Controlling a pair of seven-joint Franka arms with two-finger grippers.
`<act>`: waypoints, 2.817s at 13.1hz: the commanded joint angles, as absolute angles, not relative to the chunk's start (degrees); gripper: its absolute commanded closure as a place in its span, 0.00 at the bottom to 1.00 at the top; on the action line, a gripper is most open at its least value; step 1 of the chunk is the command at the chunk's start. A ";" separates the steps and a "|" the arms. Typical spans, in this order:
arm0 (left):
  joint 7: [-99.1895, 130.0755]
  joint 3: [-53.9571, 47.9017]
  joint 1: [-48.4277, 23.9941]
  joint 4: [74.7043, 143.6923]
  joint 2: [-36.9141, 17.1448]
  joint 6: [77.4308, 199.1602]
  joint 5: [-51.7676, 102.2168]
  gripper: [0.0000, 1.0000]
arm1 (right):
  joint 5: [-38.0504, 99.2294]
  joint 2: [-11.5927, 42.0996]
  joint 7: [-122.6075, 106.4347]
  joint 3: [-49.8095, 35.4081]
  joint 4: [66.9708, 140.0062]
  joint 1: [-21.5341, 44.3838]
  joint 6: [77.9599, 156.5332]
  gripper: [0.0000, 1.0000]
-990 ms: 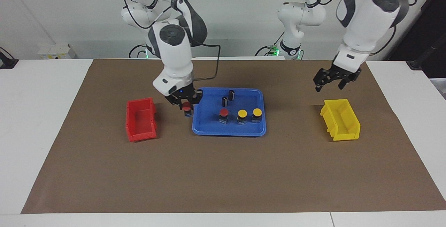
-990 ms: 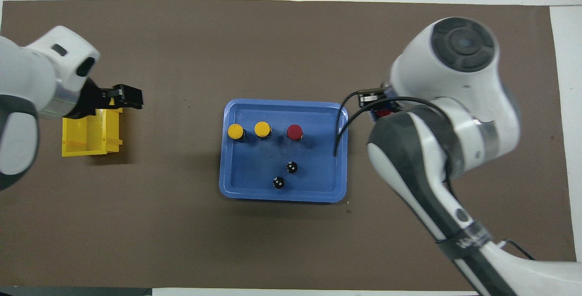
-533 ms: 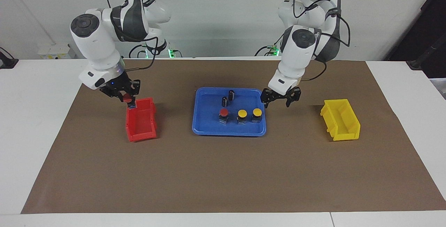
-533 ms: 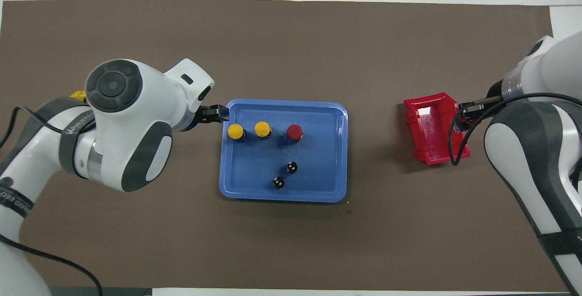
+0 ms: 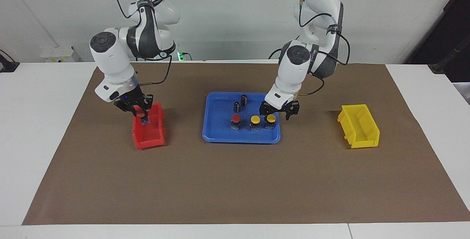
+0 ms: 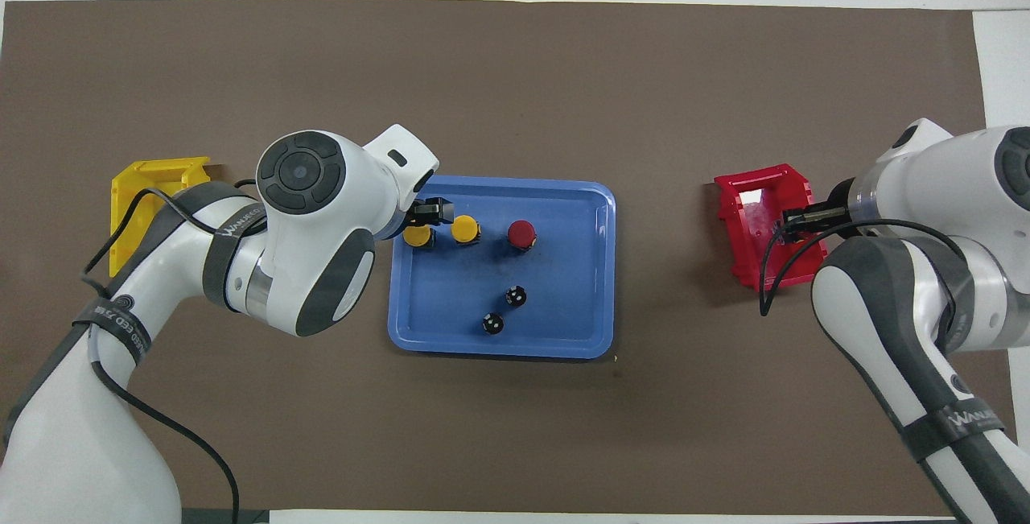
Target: Sort red and yellow buttons by color
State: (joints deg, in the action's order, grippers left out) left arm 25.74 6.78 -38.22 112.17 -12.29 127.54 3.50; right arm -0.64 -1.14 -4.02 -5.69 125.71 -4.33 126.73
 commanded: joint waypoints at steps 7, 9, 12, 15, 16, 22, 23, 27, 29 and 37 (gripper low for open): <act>31.99 7.65 -40.08 114.61 -12.04 129.81 6.59 0.99 | 0.44 -2.19 -3.25 -6.15 135.17 -5.45 135.88 0.68; 31.99 7.65 -40.08 114.61 -12.04 129.82 6.68 0.98 | 0.44 -2.29 -3.16 -6.15 135.79 -5.45 136.23 0.65; 32.25 7.73 -39.90 113.48 -12.13 128.59 6.68 0.99 | 0.35 -2.20 -3.25 -6.15 135.36 -5.36 135.97 0.50; 32.08 8.43 -37.72 102.88 -11.17 113.19 6.86 0.99 | 0.09 -0.19 -3.60 -6.15 128.01 -4.92 129.06 0.38; 31.47 8.61 -35.27 99.70 -10.29 106.85 6.77 0.99 | -0.09 0.78 -3.60 -6.15 123.97 -4.83 124.67 0.35; 7.07 8.97 -13.40 102.03 -5.89 102.03 0.27 0.99 | -0.17 9.31 16.02 -7.21 102.05 8.57 112.92 0.33; 2.33 9.05 -10.75 102.21 -5.89 102.39 0.26 0.99 | 0.09 9.40 21.13 -7.21 102.04 12.09 116.07 0.33; -3.68 9.05 -6.16 112.90 -2.47 113.69 0.18 0.99 | -4.01 19.21 39.50 -7.03 95.48 25.20 120.94 0.33; -6.23 8.97 -4.57 116.09 -2.55 117.41 0.18 0.99 | -8.69 22.40 44.98 -7.29 94.75 27.67 122.33 0.33; -6.06 8.88 -4.83 124.18 -3.60 128.39 0.18 0.99 | -8.96 22.41 45.97 -7.29 100.71 29.79 127.61 0.33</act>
State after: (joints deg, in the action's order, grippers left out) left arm -5.76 9.15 -5.00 120.76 -5.02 124.38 1.41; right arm -8.08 23.34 45.14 -7.28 97.86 29.74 124.78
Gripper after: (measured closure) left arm 0.590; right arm 0.330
